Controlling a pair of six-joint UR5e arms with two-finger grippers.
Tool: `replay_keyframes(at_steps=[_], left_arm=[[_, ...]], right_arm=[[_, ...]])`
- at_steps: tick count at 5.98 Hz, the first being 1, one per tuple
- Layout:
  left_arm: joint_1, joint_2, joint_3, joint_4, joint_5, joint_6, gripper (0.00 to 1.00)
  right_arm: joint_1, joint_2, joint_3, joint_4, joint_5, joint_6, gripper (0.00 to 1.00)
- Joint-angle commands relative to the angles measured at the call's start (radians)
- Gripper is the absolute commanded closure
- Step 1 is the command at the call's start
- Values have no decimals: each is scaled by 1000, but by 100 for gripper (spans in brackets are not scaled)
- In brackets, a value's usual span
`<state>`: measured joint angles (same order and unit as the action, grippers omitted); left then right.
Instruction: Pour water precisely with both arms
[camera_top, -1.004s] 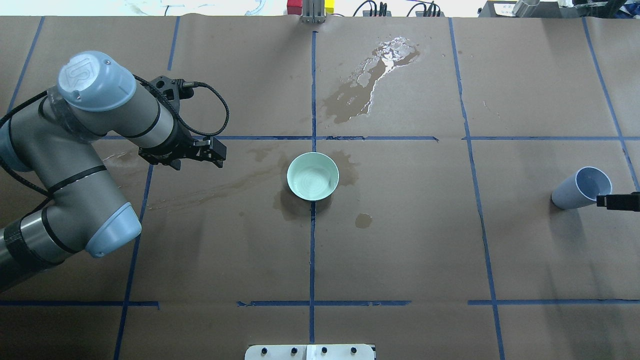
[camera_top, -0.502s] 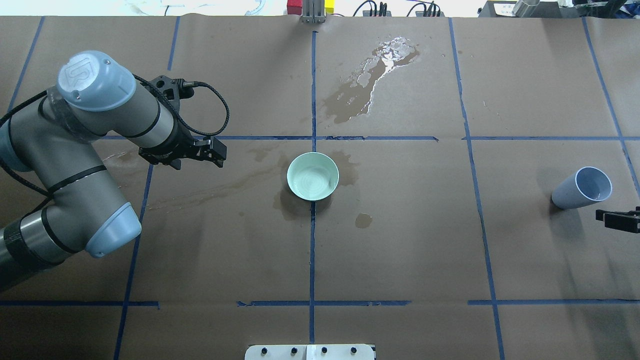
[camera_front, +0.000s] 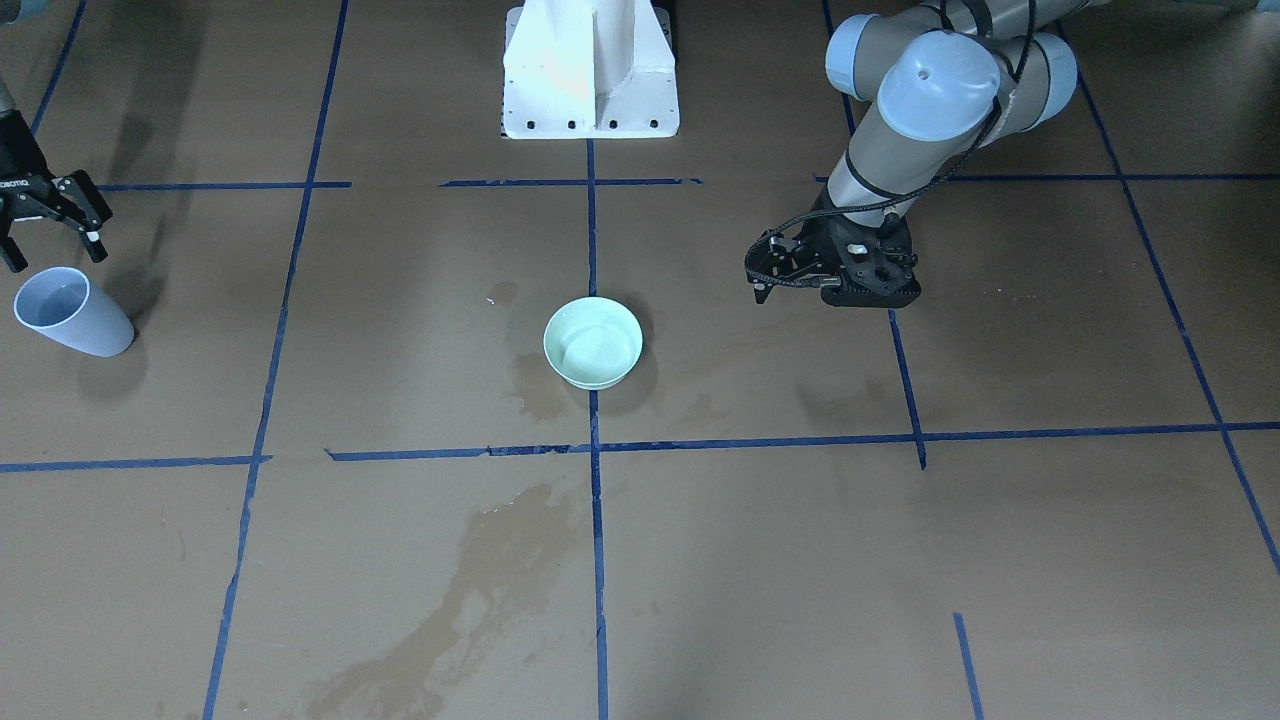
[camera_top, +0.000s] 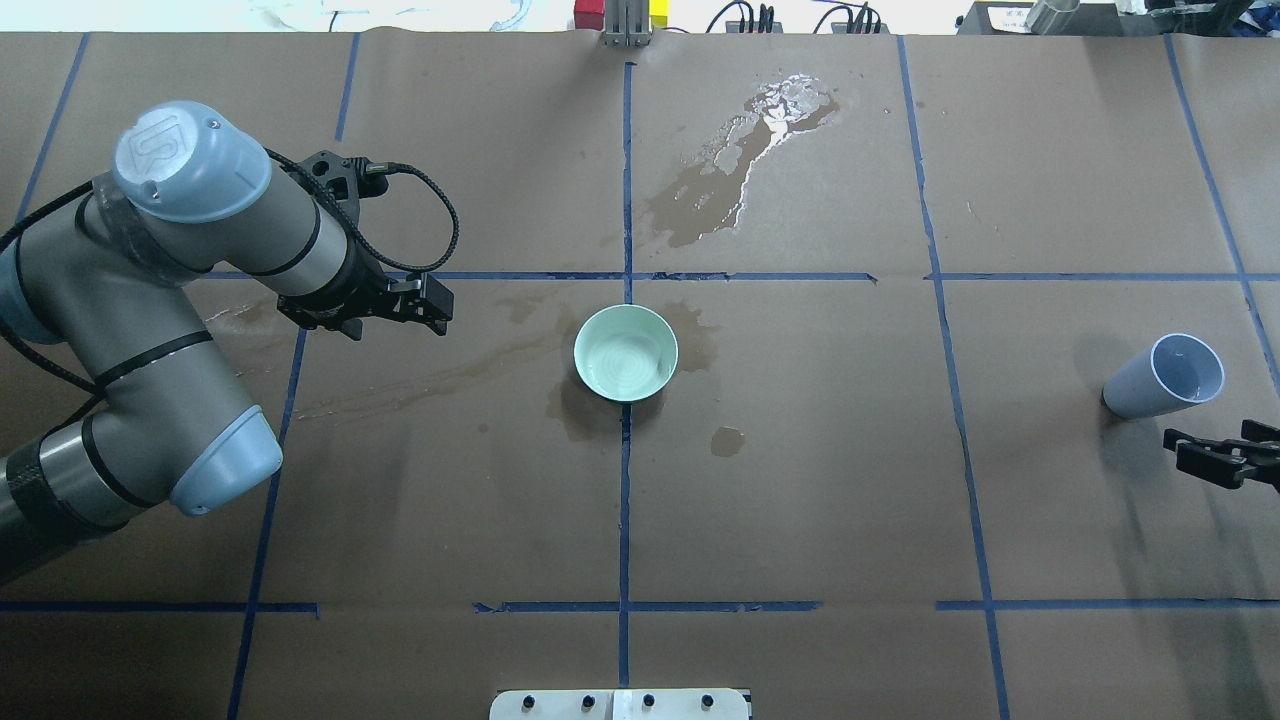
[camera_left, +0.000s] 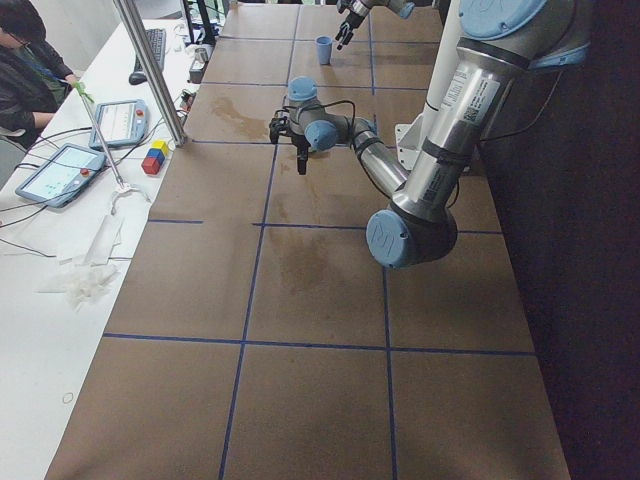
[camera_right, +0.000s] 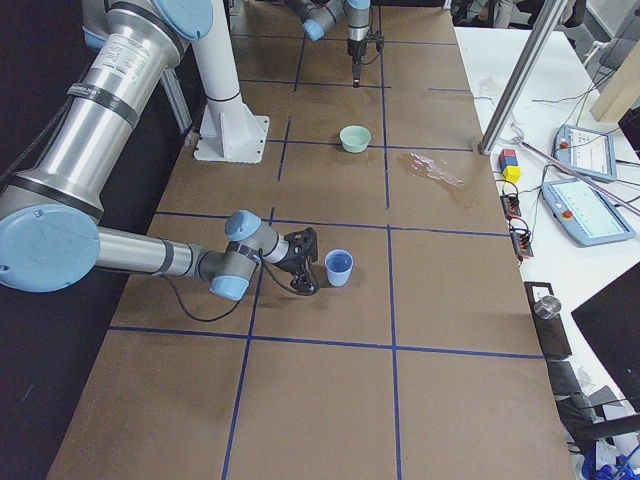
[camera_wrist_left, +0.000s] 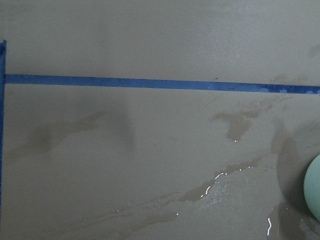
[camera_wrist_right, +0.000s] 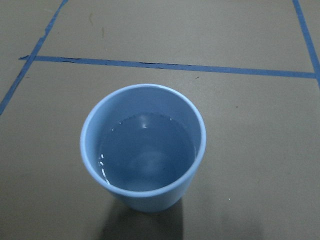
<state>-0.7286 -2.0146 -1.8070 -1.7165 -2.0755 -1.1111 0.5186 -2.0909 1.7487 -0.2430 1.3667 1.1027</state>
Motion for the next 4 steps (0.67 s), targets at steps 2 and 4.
replay_keyframes(at_steps=[2, 4], left_arm=[[0, 0, 0, 0, 0, 0, 0], [-2, 0, 0, 0, 0, -1, 0]], right_arm=[[-202, 44, -119, 79, -339, 57, 1], [-220, 109, -201, 132, -408, 48, 1]])
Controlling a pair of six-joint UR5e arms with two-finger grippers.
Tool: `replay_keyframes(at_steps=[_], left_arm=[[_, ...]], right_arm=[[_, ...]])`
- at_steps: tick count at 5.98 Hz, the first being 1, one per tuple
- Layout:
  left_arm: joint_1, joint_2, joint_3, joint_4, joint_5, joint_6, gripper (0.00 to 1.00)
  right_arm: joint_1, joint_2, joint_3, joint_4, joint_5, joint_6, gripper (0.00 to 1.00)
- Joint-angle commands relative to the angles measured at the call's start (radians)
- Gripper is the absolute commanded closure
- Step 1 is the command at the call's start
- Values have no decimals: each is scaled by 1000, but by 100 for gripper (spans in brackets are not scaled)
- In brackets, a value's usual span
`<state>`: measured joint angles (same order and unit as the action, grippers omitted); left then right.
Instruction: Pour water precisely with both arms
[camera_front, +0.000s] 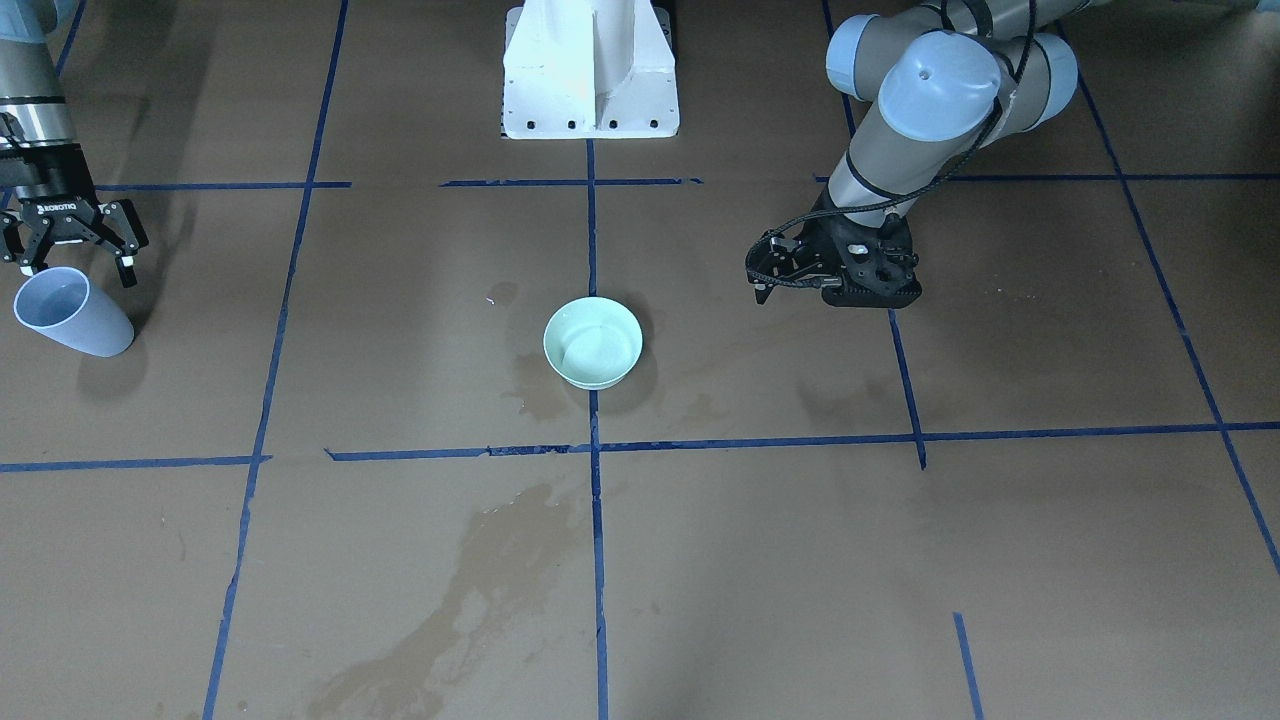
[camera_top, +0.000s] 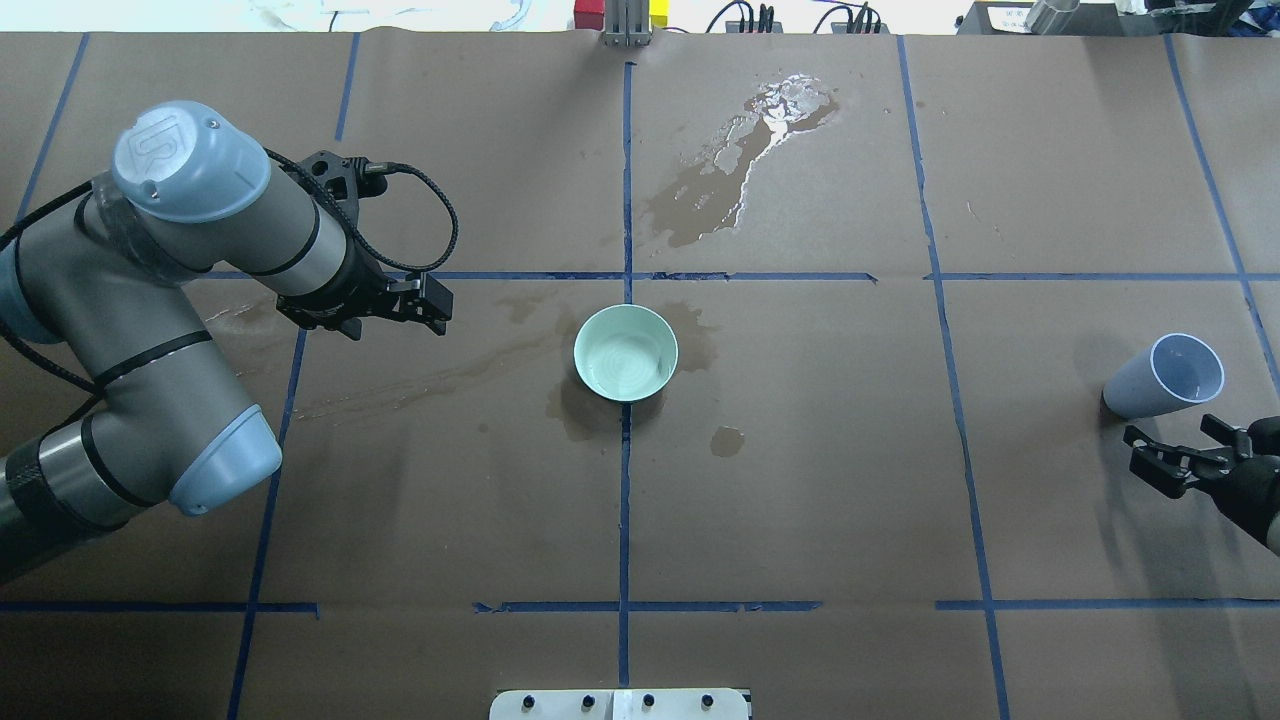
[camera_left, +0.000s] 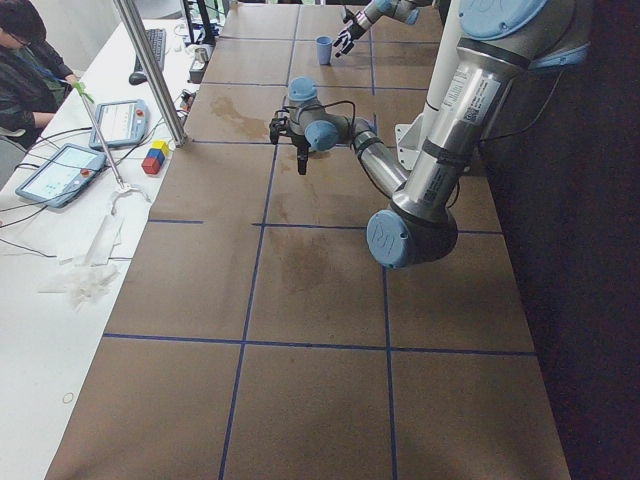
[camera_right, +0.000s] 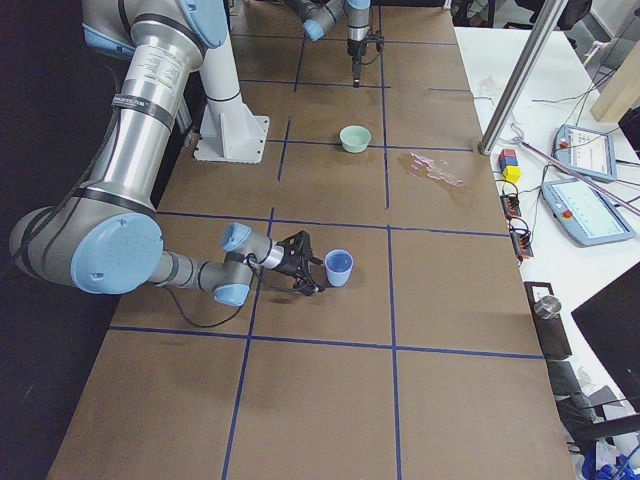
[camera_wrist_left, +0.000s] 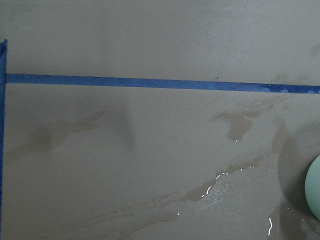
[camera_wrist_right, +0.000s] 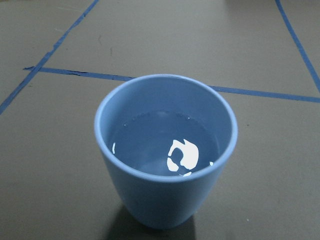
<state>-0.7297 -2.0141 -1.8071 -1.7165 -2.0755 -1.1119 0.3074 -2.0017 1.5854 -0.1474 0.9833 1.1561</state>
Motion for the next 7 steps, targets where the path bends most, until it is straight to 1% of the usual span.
replay_keyframes(at_steps=[1, 2, 3, 7], left_arm=[[0, 0, 0, 0, 0, 0, 0], [1, 3, 0, 0, 0, 0, 0], [1, 3, 0, 0, 0, 0, 0], [1, 3, 0, 0, 0, 0, 0]], right_arm=[[-8, 21, -42, 52, -34, -12, 1], [-8, 21, -47, 54, -38, -16, 0], [-7, 30, -48, 54, -66, -18, 0], [5, 46, -50, 64, -74, -76, 0]])
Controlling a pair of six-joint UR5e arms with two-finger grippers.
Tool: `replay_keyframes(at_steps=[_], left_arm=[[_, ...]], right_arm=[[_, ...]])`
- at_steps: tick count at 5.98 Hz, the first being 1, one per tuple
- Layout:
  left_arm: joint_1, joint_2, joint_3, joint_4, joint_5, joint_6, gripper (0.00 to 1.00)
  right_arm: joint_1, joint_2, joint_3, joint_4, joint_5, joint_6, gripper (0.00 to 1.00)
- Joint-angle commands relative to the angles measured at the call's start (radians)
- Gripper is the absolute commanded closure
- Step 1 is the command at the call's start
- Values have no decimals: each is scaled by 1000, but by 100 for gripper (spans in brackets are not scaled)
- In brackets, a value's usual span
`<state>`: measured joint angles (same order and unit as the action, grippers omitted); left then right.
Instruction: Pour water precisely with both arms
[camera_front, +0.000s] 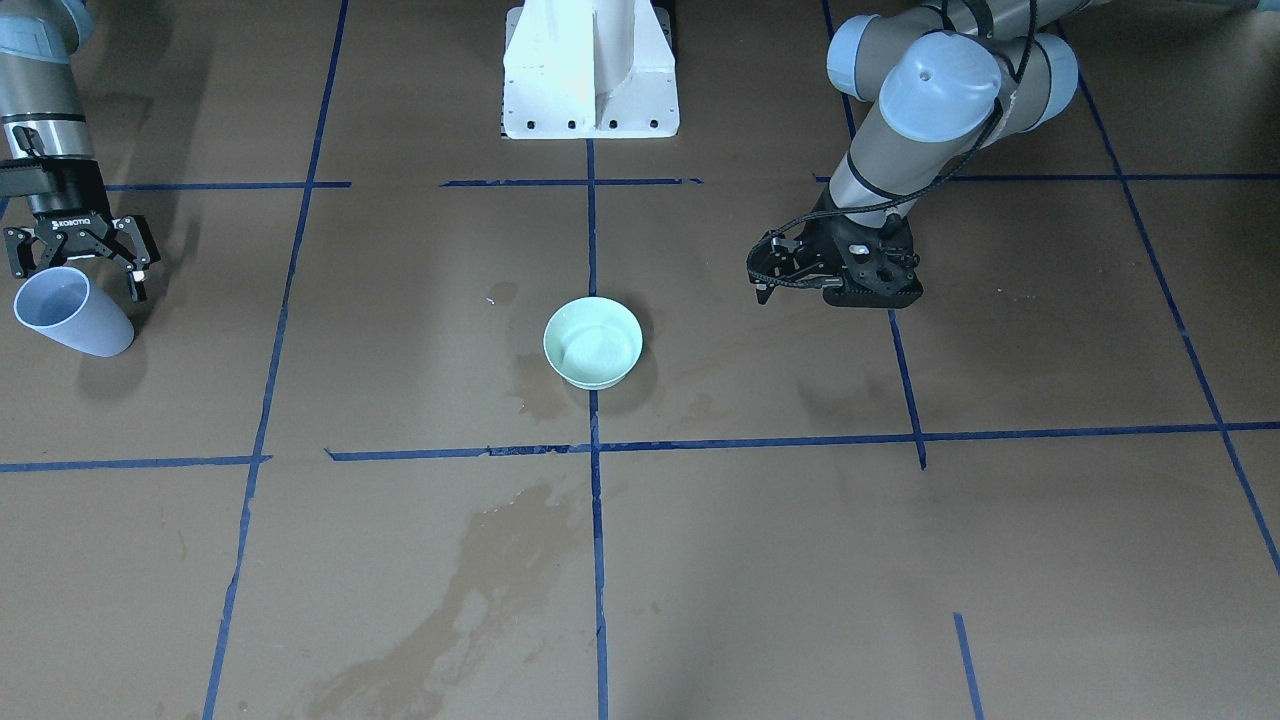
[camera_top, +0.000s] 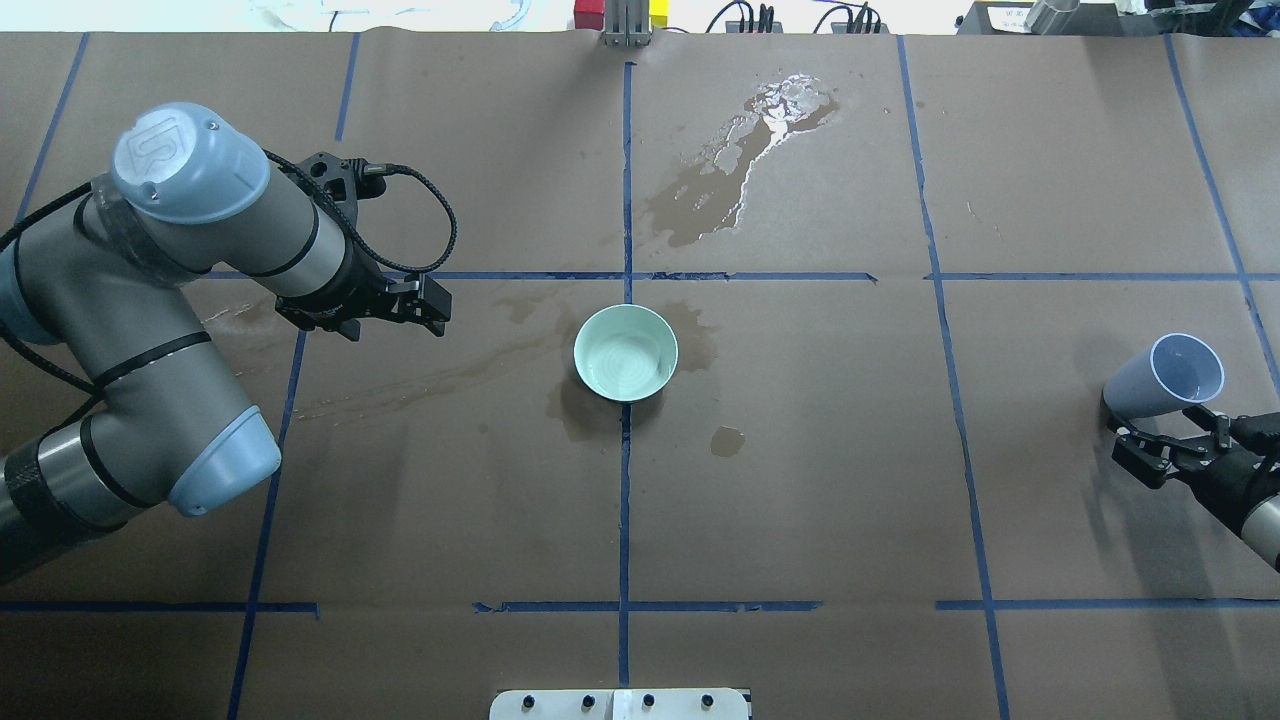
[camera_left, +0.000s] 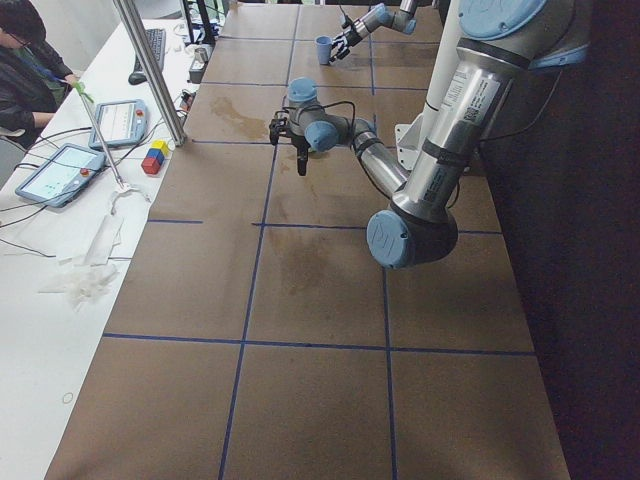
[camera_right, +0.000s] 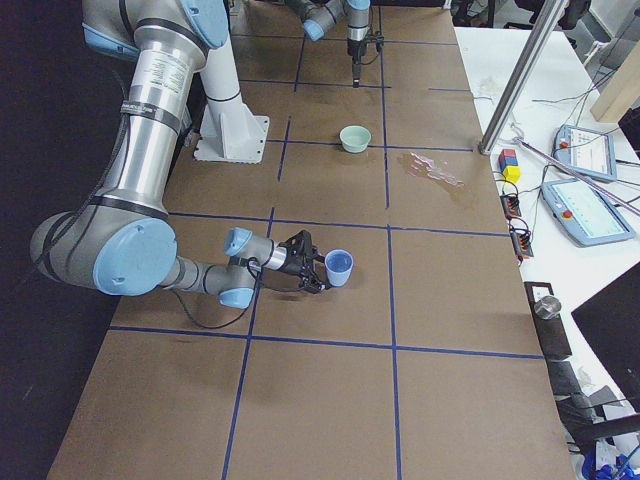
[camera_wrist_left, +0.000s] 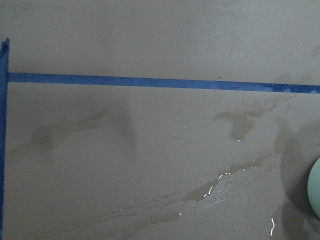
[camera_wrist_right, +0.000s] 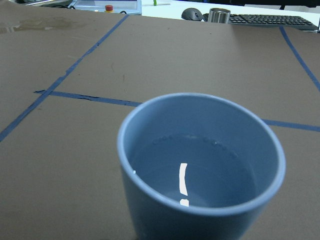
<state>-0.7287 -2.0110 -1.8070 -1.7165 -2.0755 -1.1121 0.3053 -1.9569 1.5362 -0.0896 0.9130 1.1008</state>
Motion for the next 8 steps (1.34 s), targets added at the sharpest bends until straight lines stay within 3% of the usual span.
replay_keyframes(at_steps=[1, 8], left_arm=[[0, 0, 0, 0, 2, 0, 0], [0, 0, 0, 0, 0, 0, 0]], right_arm=[[14, 1, -4, 33, -3, -36, 0], [69, 39, -21, 31, -2, -50, 0]])
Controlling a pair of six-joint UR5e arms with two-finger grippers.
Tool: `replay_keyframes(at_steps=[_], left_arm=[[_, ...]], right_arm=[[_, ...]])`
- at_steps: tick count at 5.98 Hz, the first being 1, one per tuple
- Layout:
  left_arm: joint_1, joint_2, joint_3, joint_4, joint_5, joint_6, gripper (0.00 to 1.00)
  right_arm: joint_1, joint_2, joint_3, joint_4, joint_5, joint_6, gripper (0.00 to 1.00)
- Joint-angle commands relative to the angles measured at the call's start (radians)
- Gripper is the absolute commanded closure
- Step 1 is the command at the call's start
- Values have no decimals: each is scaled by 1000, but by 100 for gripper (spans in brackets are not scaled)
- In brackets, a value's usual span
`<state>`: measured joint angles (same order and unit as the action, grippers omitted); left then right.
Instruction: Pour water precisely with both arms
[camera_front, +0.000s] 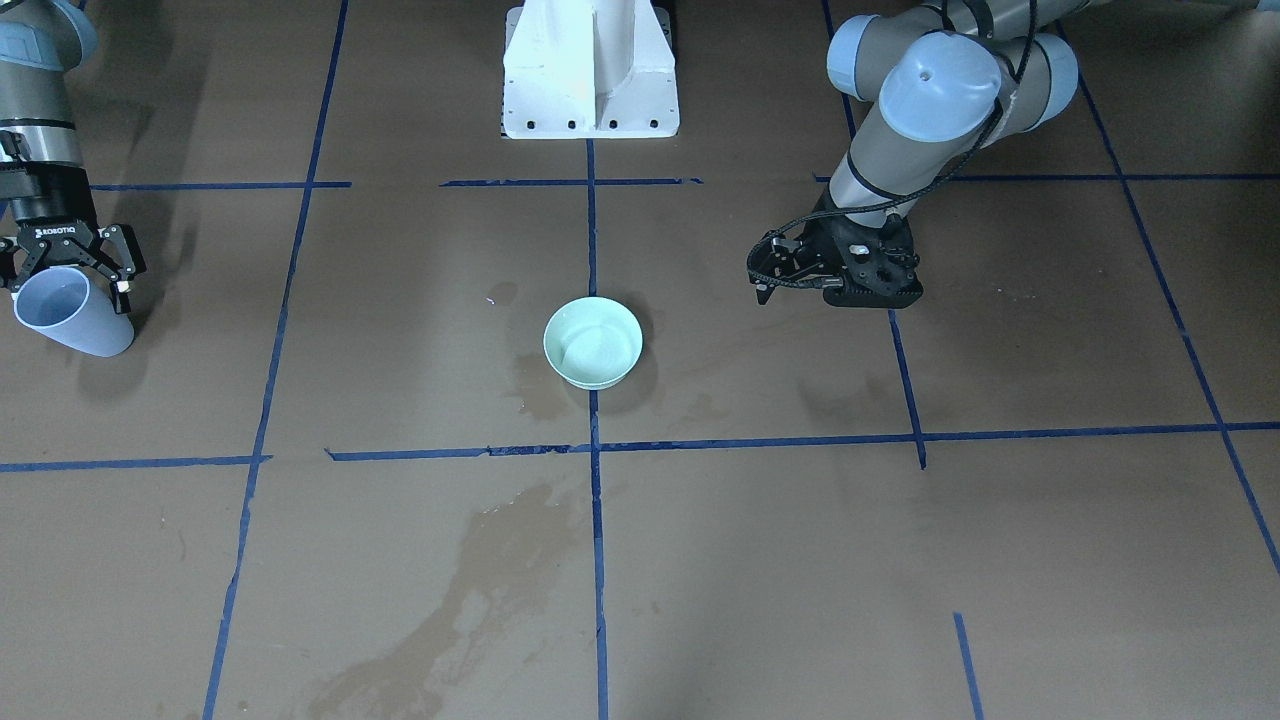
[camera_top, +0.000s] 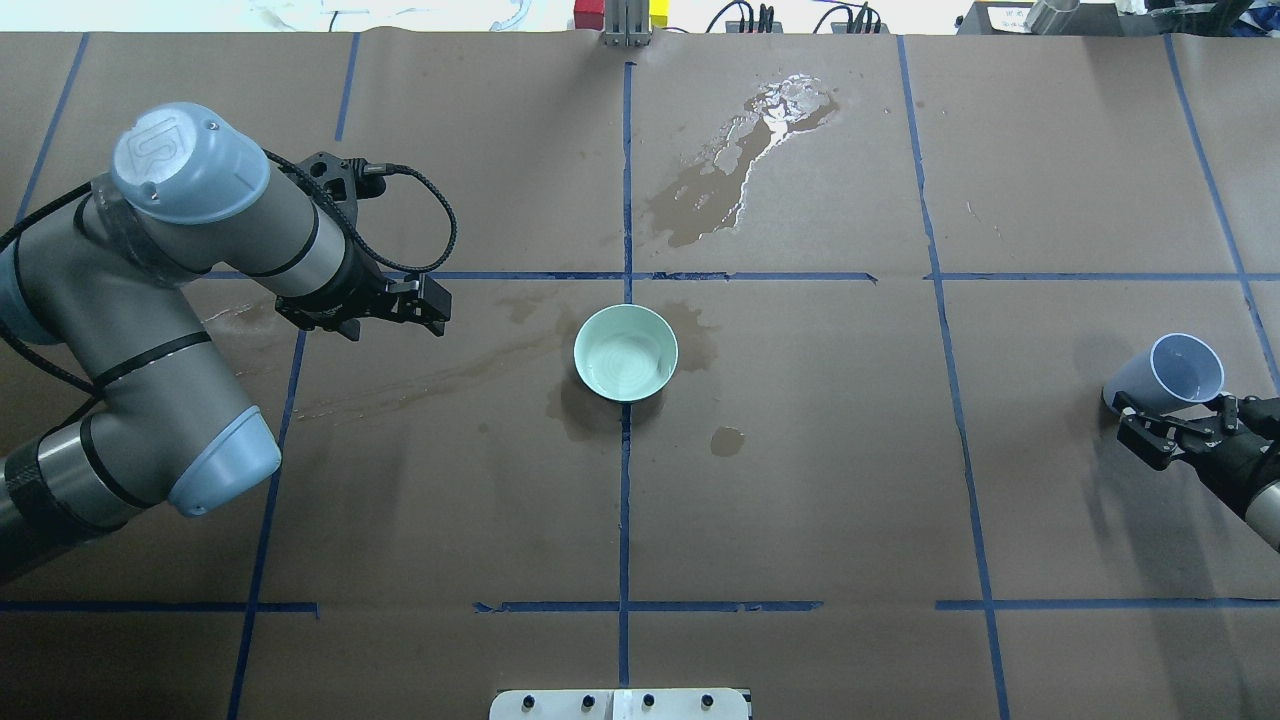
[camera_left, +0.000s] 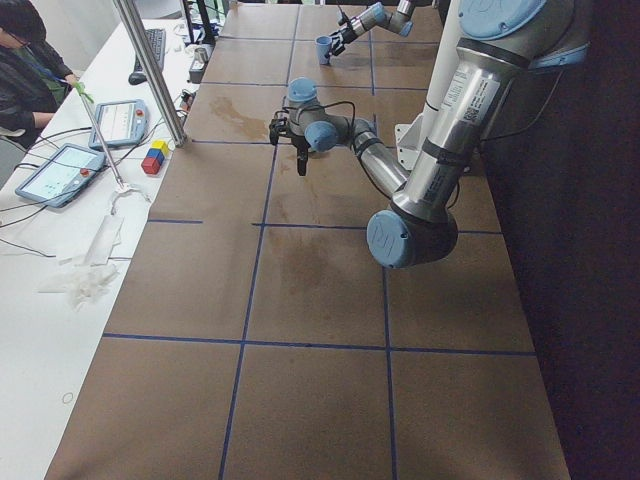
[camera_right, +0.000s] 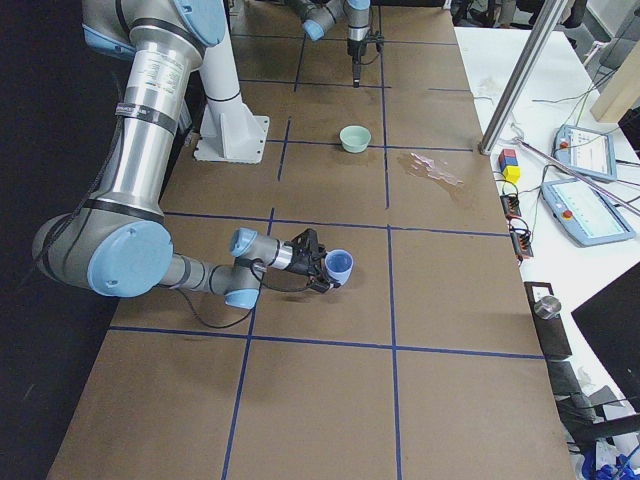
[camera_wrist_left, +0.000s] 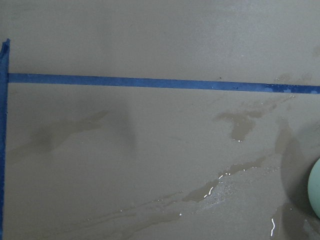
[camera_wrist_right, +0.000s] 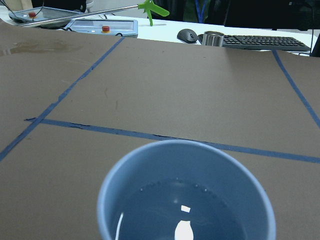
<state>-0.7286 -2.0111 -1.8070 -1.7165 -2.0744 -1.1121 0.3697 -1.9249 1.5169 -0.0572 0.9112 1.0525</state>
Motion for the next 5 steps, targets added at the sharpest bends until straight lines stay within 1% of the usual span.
replay_keyframes(at_steps=[1, 5], left_arm=[[0, 0, 0, 0, -1, 0, 0], [0, 0, -3, 0, -1, 0, 0]], right_arm=[[9, 7, -1, -1, 0, -2, 0], [28, 29, -9, -4, 3, -15, 1]])
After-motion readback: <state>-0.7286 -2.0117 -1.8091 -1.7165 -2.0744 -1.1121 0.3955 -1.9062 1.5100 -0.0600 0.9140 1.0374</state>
